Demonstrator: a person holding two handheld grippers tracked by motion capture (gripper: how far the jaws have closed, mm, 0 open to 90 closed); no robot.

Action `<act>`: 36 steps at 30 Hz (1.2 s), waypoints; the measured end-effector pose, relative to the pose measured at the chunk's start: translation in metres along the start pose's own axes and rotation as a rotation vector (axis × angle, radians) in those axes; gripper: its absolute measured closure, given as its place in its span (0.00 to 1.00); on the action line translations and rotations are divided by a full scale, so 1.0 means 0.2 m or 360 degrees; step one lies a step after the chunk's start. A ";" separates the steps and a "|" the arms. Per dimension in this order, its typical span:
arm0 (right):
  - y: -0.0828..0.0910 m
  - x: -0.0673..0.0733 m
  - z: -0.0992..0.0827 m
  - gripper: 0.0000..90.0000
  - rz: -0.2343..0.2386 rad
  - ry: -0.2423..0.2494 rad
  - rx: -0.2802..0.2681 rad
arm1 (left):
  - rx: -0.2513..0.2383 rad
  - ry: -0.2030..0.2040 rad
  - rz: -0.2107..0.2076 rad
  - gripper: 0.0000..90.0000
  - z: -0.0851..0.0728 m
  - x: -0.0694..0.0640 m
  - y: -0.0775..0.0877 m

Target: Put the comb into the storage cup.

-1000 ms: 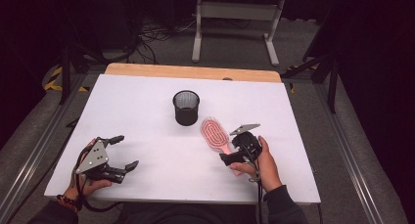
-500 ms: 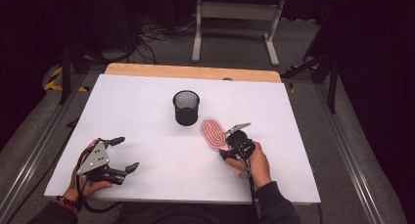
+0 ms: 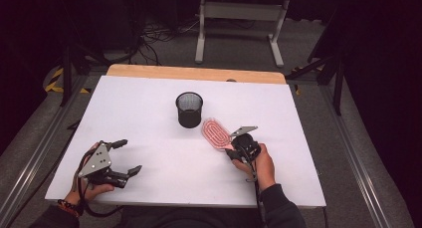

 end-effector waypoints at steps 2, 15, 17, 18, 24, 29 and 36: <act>0.00 0.00 0.00 0.76 -0.0014 0.0006 -0.0008 | 0.0000 0.0001 -0.0002 0.07 0.00 0.00 0.00; 0.08 -0.02 -0.03 0.77 -0.0162 0.0006 -0.0231 | -0.0003 -0.0041 0.0021 0.08 0.00 0.00 0.01; 0.08 -0.02 -0.03 0.77 -0.0175 0.0010 -0.0248 | -0.0002 -0.0043 0.0021 0.08 0.00 0.00 0.01; 0.09 -0.02 -0.02 0.77 -0.0177 0.0016 -0.0279 | -0.0003 -0.0038 0.0025 0.08 0.00 0.00 0.01; 0.11 -0.01 -0.02 0.77 -0.0207 0.0023 -0.0353 | 0.0001 -0.0037 0.0034 0.08 0.00 0.00 0.00; 0.14 -0.02 -0.02 0.77 -0.0221 0.0009 -0.0421 | -0.0008 -0.0014 0.0031 0.08 0.00 0.01 0.01; 0.20 -0.01 -0.01 0.77 -0.0244 0.0030 -0.0536 | -0.0009 -0.0007 0.0029 0.08 0.00 0.01 0.01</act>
Point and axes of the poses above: each handheld gripper's, and its own axes: y roughly backward along the jaws, z roughly out of its top, x roughly to its left, the point moved 2 cm from there along -y, roughly forward along the jaws, and after that the axes turned 12 degrees about y, right-handed, at the moved point
